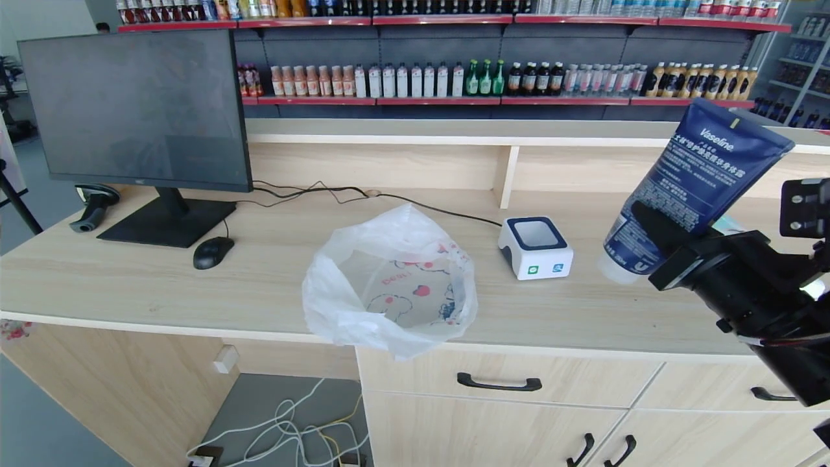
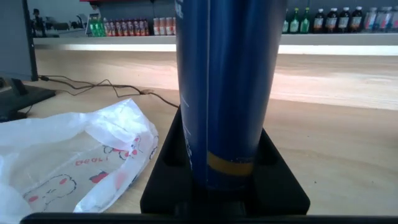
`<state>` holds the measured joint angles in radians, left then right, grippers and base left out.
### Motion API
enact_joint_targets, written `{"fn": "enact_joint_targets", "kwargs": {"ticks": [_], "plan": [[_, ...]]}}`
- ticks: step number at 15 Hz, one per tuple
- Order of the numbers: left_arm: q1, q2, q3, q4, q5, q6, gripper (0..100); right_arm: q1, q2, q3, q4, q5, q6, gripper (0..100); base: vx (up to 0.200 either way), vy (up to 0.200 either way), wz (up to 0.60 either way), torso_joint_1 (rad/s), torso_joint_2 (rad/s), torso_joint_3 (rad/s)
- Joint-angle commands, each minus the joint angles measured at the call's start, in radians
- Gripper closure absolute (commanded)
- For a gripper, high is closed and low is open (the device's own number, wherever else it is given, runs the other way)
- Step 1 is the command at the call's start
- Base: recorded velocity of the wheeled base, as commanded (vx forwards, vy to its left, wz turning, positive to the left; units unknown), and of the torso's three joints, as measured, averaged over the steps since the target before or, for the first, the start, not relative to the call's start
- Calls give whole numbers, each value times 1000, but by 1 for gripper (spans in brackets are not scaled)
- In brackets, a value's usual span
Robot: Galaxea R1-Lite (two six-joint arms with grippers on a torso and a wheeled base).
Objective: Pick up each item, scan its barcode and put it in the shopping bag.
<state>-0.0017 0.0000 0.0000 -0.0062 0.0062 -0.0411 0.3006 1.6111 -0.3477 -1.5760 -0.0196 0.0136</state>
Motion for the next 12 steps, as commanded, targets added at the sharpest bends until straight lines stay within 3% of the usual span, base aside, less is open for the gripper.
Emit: {"fn": "enact_joint_targets", "kwargs": {"ticks": [1,3,9,12], "plan": [[0,0,0,0,1,0,0,-2,3,-1,5,-2,0,100,0,0,0,0,0,0],[0,0,0,0,0,-2,0,-2,1,-8,5,0,0,100,0,0,0,0,0,0],[0,0,0,0,1,0,0,-2,9,-40,5,-2,0,100,0,200,0,3,4,2],[0,0,0,0,1,0,0,-2,15,-50,5,-2,0,100,0,0,0,0,0,0]]}}
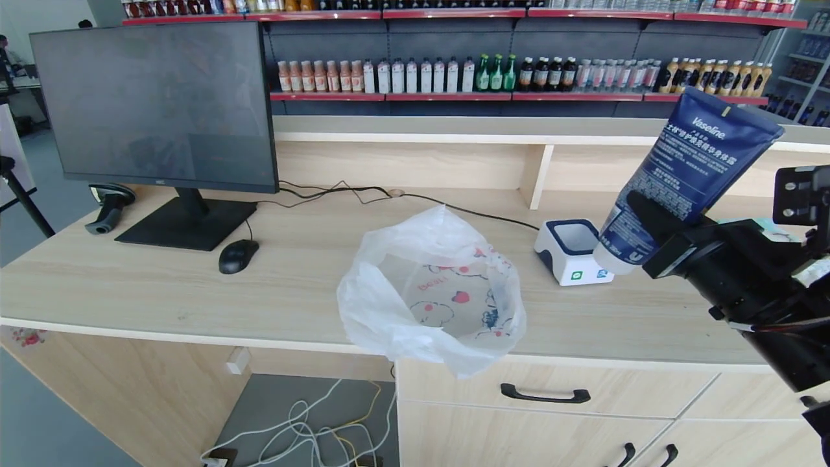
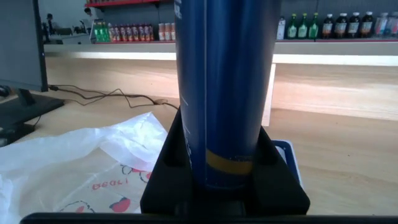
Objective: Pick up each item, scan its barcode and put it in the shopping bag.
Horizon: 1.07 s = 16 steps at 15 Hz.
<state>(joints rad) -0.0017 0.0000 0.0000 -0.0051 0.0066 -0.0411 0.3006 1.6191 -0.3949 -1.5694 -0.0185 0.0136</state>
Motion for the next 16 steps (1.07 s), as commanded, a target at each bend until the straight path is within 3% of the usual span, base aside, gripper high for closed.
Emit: {"fn": "enact_joint_targets", "kwargs": {"ticks": [1,5,14,16], "plan": [[0,0,0,-1,0,0,0,-2,8,-2,-1,-3,-1,100,0,0,0,0,0,0],[0,0,0,-1,0,1,0,0,15,-16,-1,-3,0,100,0,0,0,0,0,0],[0,0,0,-1,0,0,0,0,15,-13,-1,-3,0,100,0,0,600,2,0,2],[0,0,0,-1,0,0,0,0,15,-7,-1,-1,0,100,0,0,0,0,0,0]]}}
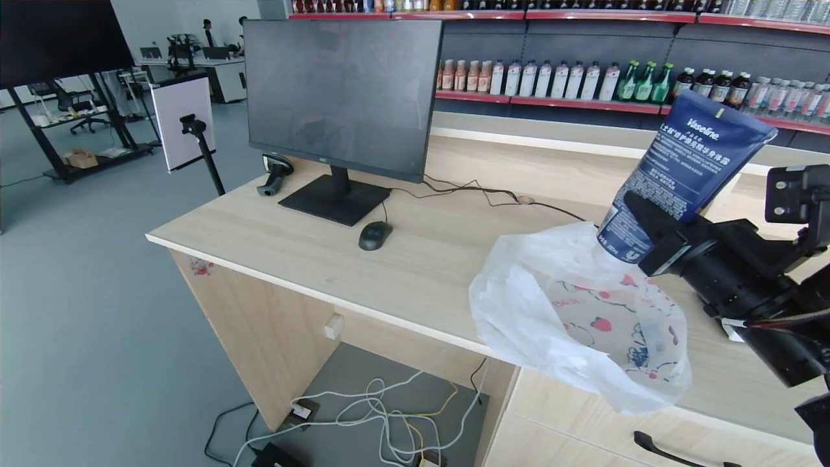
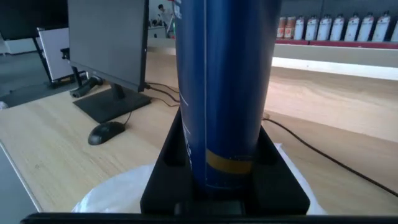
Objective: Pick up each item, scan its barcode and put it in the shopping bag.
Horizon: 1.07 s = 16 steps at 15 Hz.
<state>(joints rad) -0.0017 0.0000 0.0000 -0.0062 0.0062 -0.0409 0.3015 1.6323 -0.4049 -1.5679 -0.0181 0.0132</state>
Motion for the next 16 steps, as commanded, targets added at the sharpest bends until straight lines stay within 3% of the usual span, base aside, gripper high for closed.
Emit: {"fn": "enact_joint_targets", "kwargs": {"ticks": [1,7,13,16], "plan": [[0,0,0,0,0,-1,0,-1,1,9,-3,-2,1,100,0,0,0,0,0,0],[0,0,0,0,0,-1,0,-2,24,77,-3,-2,39,100,0,0,0,0,0,0],[0,0,0,0,0,-1,0,19,26,184,-3,55,317,100,0,0,0,0,0,0],[0,0,0,0,0,-1,0,19,64,170,-3,55,429,100,0,0,0,0,0,0]]}}
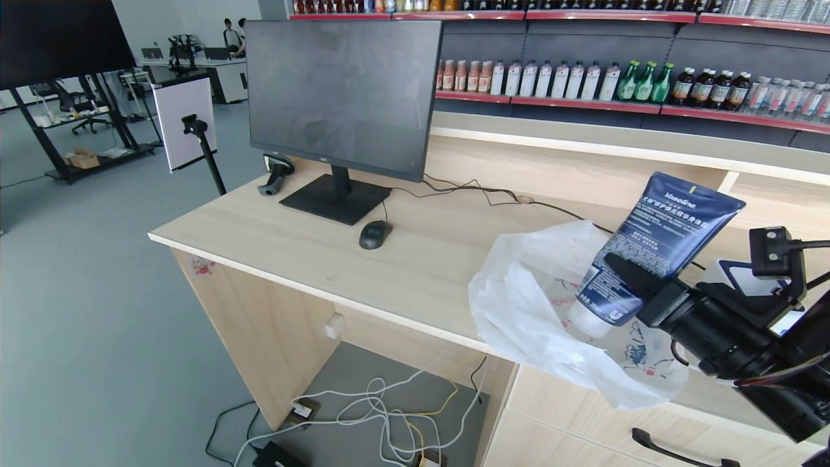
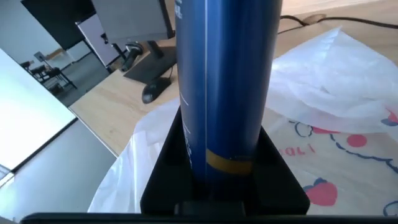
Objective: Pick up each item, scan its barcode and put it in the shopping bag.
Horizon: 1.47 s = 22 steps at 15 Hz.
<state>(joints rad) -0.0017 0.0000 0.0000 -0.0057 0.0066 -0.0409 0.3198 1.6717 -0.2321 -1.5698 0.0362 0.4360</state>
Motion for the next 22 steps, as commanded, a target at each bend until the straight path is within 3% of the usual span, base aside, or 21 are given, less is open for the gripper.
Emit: {"fn": "enact_joint_targets", "kwargs": {"ticks": [1,4,9,12,22], "plan": [[0,0,0,0,0,-1,0,2,31,7,-1,-1,40,100,0,0,0,0,0,0],[0,0,0,0,1,-1,0,2,60,-35,-1,-1,179,100,0,0,0,0,0,0],[0,0,0,0,0,-1,0,5,187,-107,-1,4,227,100,0,0,0,0,0,0],[0,0,0,0,0,-1,0,27,223,-170,-1,14,320,100,0,0,0,0,0,0],[0,0,0,0,0,-1,0,44,295,-168,-1,30,354,100,0,0,0,0,0,0]]}}
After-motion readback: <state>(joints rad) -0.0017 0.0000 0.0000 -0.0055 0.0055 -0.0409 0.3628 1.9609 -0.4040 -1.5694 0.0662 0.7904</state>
